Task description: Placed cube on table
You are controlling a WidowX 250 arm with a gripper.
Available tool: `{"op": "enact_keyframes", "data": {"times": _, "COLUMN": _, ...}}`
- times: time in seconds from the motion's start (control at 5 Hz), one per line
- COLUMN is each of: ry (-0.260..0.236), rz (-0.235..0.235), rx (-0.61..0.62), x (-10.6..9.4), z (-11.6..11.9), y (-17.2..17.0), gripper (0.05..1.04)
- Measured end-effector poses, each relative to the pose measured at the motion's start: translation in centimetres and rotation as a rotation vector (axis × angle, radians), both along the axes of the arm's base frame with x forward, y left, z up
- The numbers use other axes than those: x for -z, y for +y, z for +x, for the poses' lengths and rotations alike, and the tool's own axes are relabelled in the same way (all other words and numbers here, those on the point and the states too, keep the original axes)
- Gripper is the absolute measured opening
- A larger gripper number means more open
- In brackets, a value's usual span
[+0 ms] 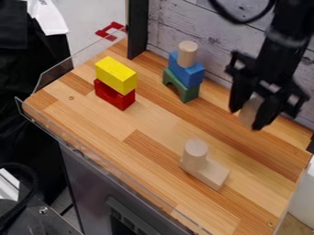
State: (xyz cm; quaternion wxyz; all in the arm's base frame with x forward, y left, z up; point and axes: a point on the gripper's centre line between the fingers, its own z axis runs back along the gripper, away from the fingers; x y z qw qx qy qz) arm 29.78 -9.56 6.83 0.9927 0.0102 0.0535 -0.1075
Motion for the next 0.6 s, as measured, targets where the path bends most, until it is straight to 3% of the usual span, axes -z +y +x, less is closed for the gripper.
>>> {"op": "enact_keyframes", "data": {"times": 0.2, "ry": 0.020, "rz": 0.022, "rx": -0.066, "x": 2.1, "z": -1.3, "y": 0.6, "gripper": 0.534}}
{"op": "enact_keyframes", "data": {"times": 0.4, "ry": -0.013, "rz": 0.017, "rx": -0.169, "x": 4.2, "z": -1.9, "y": 0.7, "gripper": 0.534}}
{"op": "enact_keyframes", "data": {"times": 0.6, "ry": -0.030, "rz": -0.019, "rx": -0.212, "x": 5.0, "z": -1.6, "y": 0.4, "gripper": 0.534}}
